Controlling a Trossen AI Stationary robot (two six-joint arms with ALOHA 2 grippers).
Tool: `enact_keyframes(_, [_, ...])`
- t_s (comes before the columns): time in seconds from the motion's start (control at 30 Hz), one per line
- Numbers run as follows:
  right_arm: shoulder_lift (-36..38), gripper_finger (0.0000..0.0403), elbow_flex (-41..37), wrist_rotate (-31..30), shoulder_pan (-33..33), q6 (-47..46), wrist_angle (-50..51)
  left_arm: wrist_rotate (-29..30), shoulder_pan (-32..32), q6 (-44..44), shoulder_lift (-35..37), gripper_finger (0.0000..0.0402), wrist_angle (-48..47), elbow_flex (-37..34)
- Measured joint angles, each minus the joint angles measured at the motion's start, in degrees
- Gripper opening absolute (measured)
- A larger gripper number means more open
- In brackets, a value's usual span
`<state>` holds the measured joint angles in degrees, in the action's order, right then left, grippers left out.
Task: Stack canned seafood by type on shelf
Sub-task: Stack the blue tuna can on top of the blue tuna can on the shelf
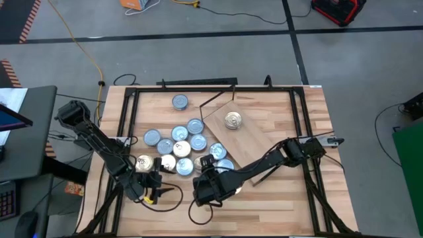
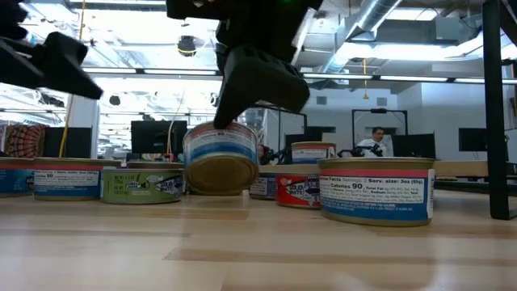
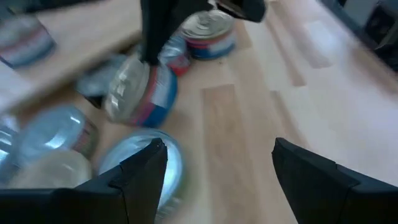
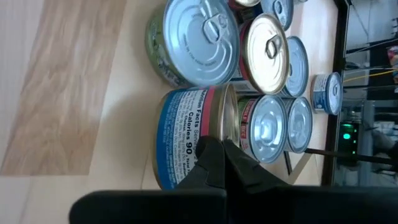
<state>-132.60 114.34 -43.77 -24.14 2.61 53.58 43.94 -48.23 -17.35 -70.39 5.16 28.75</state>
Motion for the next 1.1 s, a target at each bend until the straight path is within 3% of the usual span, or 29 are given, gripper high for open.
enact_keyframes(0.17, [0.0,0.0011,0.9,0.5,0.4,-1.0,0.0,-0.1,2.6,8.9,0.0,0.0288,2.3,0.0])
enact_keyframes(0.4, [0.1,0.0011,1.4,2.6,1.4,-4.0,0.0,-3.7,6.9,11.5,-0.8,0.0342,4.4,0.0])
enact_keyframes(0.53, [0.1,0.0011,1.4,3.3,2.0,-5.6,0.0,-3.9,9.1,13.2,-5.5,0.0369,9.4,0.0])
enact_keyframes(0.77, [0.2,0.0011,1.4,4.5,2.5,-8.3,-0.1,3.8,11.0,19.5,-15.1,0.0377,19.7,0.0])
enact_keyframes(1.1, [0.2,0.0011,1.4,5.2,2.9,-10.3,-0.7,3.3,14.5,24.3,-23.5,0.0378,28.8,0.8])
